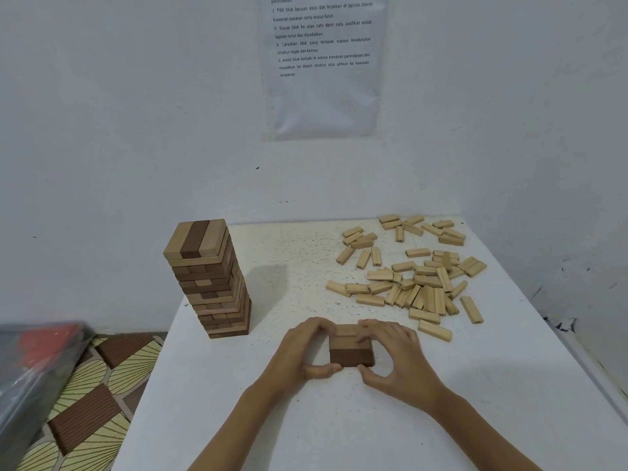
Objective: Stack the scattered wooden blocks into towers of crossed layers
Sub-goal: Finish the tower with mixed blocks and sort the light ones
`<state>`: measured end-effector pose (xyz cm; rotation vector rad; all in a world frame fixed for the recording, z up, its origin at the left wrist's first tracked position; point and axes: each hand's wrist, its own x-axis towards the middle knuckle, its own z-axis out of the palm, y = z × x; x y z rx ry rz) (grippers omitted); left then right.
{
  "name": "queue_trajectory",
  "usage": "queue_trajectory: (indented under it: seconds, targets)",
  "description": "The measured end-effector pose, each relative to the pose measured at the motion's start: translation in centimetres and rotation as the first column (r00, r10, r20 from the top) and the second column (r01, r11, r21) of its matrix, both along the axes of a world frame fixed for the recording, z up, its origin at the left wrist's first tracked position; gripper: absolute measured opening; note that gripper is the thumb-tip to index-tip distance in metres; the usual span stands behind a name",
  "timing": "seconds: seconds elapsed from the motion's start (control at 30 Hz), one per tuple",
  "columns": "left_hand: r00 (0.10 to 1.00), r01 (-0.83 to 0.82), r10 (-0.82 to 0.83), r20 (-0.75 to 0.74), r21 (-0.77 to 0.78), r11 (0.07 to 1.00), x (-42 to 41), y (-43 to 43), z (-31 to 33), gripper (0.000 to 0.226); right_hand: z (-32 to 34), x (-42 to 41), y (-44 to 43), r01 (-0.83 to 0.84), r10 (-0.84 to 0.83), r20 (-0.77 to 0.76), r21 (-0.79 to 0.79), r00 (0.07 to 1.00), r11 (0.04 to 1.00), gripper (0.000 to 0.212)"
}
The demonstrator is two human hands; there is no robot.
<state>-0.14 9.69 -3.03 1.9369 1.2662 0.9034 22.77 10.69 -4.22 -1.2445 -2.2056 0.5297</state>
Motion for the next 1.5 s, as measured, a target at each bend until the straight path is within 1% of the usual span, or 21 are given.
queue_trajectory:
  seconds: [0.17,0.27,0.3,0.37,0.4,0.47,0.5,0.57,0.6,0.67,0.7,0.77,0.8,0.87,0.9,1.0,1.13,1.3,1.4,1.43,1.5]
  targets:
    - [0.997,-0.012,0.017,0.076,-0.068,0.998,0.1,-0.3,0.3,0.047,0.4,-0.2,-0.2,0.011,-0.011,-0.02,-0.027,1.0,1.0,0.044]
    - [0.999,-0.02,0.024,0.049,-0.079,0.997,0.2,-0.5,0.4,0.059,0.4,-0.1,-0.4,0.009,-0.009,0.005,-0.05,1.0,0.999,0.054]
    - [0.999,-0.037,0.037,0.01,-0.078,0.996,0.3,-0.7,0.5,0.068,0.2,0.0,-0.6,0.011,-0.01,0.018,-0.058,1.0,0.998,0.059]
    - [0.985,-0.087,0.083,-0.152,-0.025,0.996,0.5,-1.4,0.3,0.091,0.1,0.1,-1.0,0.038,-0.035,0.044,-0.072,0.998,0.997,0.075]
    - [0.96,-0.108,0.107,-0.26,0.008,0.994,0.7,-1.7,0.0,0.099,-0.2,0.1,-1.3,0.066,-0.06,0.068,-0.08,0.996,0.995,0.083]
    - [0.876,-0.137,0.143,-0.461,0.045,0.989,1.1,-2.6,-0.6,0.103,-0.4,0.0,-1.6,0.13,-0.113,0.182,-0.086,0.977,0.988,0.093]
    - [0.841,-0.147,0.147,-0.521,0.042,0.988,1.3,-3.1,-0.8,0.1,-0.7,-0.1,-1.8,0.154,-0.128,0.268,-0.078,0.955,0.985,0.093]
    - [0.801,-0.167,0.153,-0.579,0.029,0.986,1.9,-3.7,-1.1,0.093,-1.2,-0.6,-2.2,0.191,-0.177,0.387,0.002,0.905,0.982,0.092]
    - [0.788,-0.172,0.155,-0.596,0.028,0.985,2.2,-3.8,-1.1,0.092,-1.5,-0.9,-2.4,0.215,-0.2,0.409,0.009,0.89,0.977,0.087]
    - [0.765,-0.177,0.163,-0.623,0.041,0.983,2.7,-3.9,-1.3,0.093,-1.8,-1.7,-2.9,0.258,-0.257,0.413,0.054,0.874,0.965,0.068]
    - [0.764,-0.174,0.165,-0.623,0.047,0.984,2.9,-3.8,-1.4,0.093,-1.8,-2.2,-3.2,0.278,-0.276,0.406,0.056,0.871,0.959,0.065]
    - [0.787,-0.182,0.181,-0.59,0.059,0.982,3.3,-3.7,-1.7,0.096,-1.8,-3.0,-3.5,0.308,-0.302,0.403,0.053,0.864,0.95,0.073]
    - [0.799,-0.191,0.195,-0.568,0.068,0.979,3.4,-3.6,-2.0,0.096,-1.8,-3.2,-3.6,0.313,-0.318,0.405,0.079,0.857,0.946,0.077]
    - [0.802,-0.208,0.226,-0.553,0.097,0.973,3.4,-3.5,-2.6,0.085,-1.8,-3.5,-3.7,0.329,-0.352,0.406,0.128,0.844,0.936,0.079]
    - [0.798,-0.216,0.245,-0.551,0.118,0.969,3.4,-3.4,-3.0,0.081,-2.0,-3.6,-3.7,0.326,-0.352,0.406,0.133,0.844,0.936,0.077]
    - [0.793,-0.223,0.272,-0.545,0.156,0.962,3.4,-3.4,-3.3,0.077,-2.5,-3.4,-3.4,0.318,-0.364,0.398,0.179,0.842,0.931,0.062]
    - [0.808,-0.224,0.264,-0.526,0.139,0.965,3.5,-3.5,-2.8,0.078,-2.7,-3.3,-3.3,0.31,-0.361,0.388,0.189,0.848,0.932,0.061]
    - [0.806,-0.238,0.264,-0.53,0.118,0.964,3.5,-3.6,-2.7,0.079,-2.3,-3.2,-3.5,0.297,-0.324,0.393,0.129,0.861,0.946,0.058]
    - [0.795,-0.252,0.27,-0.543,0.109,0.962,3.4,-3.9,-2.1,0.082,-2.2,-3.0,-3.4,0.297,-0.302,0.393,0.074,0.869,0.952,0.066]
    - [0.809,-0.25,0.267,-0.524,0.104,0.963,3.4,-4.1,-1.8,0.082,-2.4,-2.9,-3.4,0.297,-0.305,0.364,0.081,0.88,0.952,0.067]
    - [0.869,-0.231,0.247,-0.428,0.09,0.969,3.3,-4.4,-1.1,0.079,-2.3,-2.7,-3.5,0.288,-0.294,0.284,0.064,0.913,0.956,0.067]
